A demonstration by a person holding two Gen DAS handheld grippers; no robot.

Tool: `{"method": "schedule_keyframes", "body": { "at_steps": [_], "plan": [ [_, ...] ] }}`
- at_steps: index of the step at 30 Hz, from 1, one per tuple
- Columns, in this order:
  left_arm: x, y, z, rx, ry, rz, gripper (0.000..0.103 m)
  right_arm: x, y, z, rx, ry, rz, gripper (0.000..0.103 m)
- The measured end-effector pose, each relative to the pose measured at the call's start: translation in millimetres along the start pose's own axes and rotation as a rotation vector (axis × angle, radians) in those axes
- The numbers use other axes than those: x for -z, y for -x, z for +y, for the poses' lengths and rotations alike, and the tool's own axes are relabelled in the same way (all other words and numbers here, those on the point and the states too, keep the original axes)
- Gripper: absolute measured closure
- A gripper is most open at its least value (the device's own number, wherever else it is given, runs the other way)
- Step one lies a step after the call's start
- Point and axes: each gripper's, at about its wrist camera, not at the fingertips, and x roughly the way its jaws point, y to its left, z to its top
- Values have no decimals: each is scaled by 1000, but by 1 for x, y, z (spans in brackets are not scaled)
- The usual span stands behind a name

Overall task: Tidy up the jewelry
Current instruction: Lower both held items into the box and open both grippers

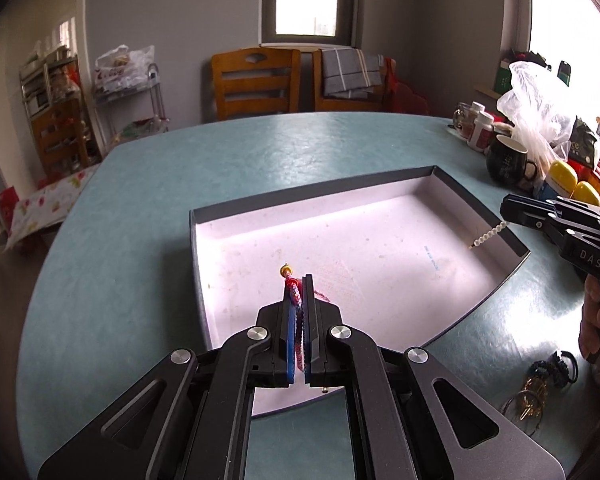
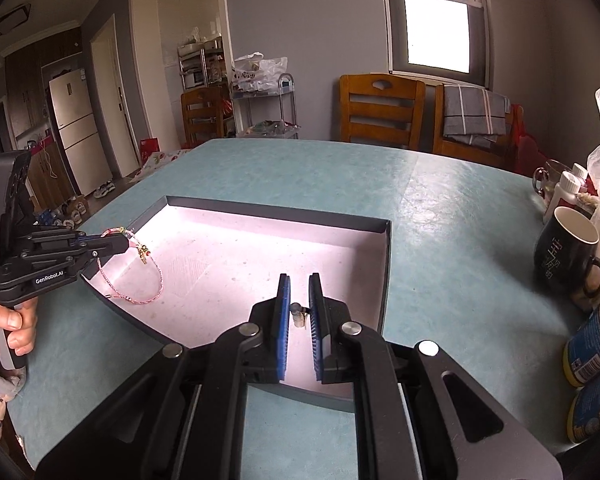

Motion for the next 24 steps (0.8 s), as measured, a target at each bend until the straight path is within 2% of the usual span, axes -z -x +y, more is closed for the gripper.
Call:
{"method": "schedule_keyframes", "body": {
  "at_steps": [5, 9, 12, 14, 15, 16, 17, 18, 21, 24],
  "plan": [
    [7, -10, 0, 6, 0, 42, 100, 13, -3, 1, -4, -2, 32, 94],
    [12, -13, -1, 13, 0, 57, 93, 21, -7, -2, -14, -24, 50, 94],
    [14, -8, -3, 6, -2, 43, 73, 23, -13, -3, -20, -36, 63, 94],
    [15, -1, -5, -8, -12, 18, 48, 23, -14, -5, -28, -50, 67, 92],
    [15, 3, -7, -18, -20, 3, 45, 23, -13, -7, -28, -59, 62, 83],
    [16, 6, -8, -19, -27, -4, 43, 23, -11, -9, -32, -68, 56, 64],
    [16, 9, -9, -15, -30, -8, 41, 24, -9, -10, -34, -76, 47, 57],
    [16, 12, -11, -12, -32, -12, 41, 24, -6, -11, -35, -81, 37, 52],
    [19, 21, -15, -8, -45, -24, 37, 25, 4, -12, -40, -93, 24, 51],
    [24, 32, -22, 10, -60, -33, 33, 27, 19, -13, -46, -99, 23, 43]
  ]
}}
